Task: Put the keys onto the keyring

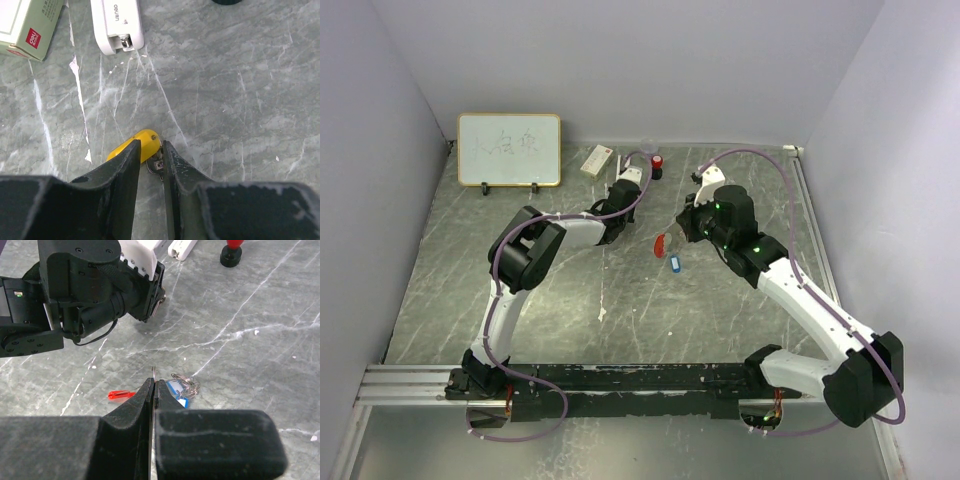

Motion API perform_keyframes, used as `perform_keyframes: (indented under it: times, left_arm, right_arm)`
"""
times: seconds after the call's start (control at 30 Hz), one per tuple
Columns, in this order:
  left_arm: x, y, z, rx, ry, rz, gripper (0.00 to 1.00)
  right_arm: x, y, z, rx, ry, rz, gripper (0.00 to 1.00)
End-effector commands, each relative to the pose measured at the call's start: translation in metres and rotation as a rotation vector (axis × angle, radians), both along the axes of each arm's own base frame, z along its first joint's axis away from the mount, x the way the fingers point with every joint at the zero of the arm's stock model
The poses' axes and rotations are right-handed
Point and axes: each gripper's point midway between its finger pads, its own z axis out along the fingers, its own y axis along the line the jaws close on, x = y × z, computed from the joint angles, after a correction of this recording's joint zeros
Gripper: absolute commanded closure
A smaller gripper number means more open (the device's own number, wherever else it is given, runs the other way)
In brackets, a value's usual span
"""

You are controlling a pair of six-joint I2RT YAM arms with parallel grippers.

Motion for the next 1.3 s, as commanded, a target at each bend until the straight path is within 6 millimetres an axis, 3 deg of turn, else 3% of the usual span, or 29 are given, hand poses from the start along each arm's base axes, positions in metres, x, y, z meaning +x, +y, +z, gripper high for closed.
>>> perform_keyframes:
  times: [0.0, 0.5, 0.7, 1.07, 1.2, 1.27]
  left_arm:
    - [0.003, -0.005, 0.002, -0.006, -0.033, -0.003, 0.65]
    - [0.003, -0.003, -0.001, 0.003, -0.038, -0.008, 0.68]
    - [0.003, -0.004, -0.001, 0.008, -0.039, -0.016, 0.79]
    - [0.001, -0.006, -0.007, 0.009, -0.025, -0.029, 0.81]
    - [0.000, -0.005, -0.008, 0.015, -0.021, -0.031, 0.93]
    - [-0.001, -0.003, -0.004, 0.023, -0.027, -0.033, 0.93]
  right_arm:
    - [0.007, 0.003, 0.010, 0.014, -0.041, 0.006, 1.00]
    - [0.005, 0.002, 0.010, 0.017, -0.041, 0.005, 1.00]
    - [0.005, 0.001, 0.009, 0.017, -0.039, 0.003, 1.00]
    - [0.002, 0.000, 0.010, 0.019, -0.040, 0.002, 1.00]
    - [0.002, 0.000, 0.012, 0.020, -0.042, 0.003, 1.00]
    - [0.002, 0.000, 0.012, 0.021, -0.044, 0.001, 1.00]
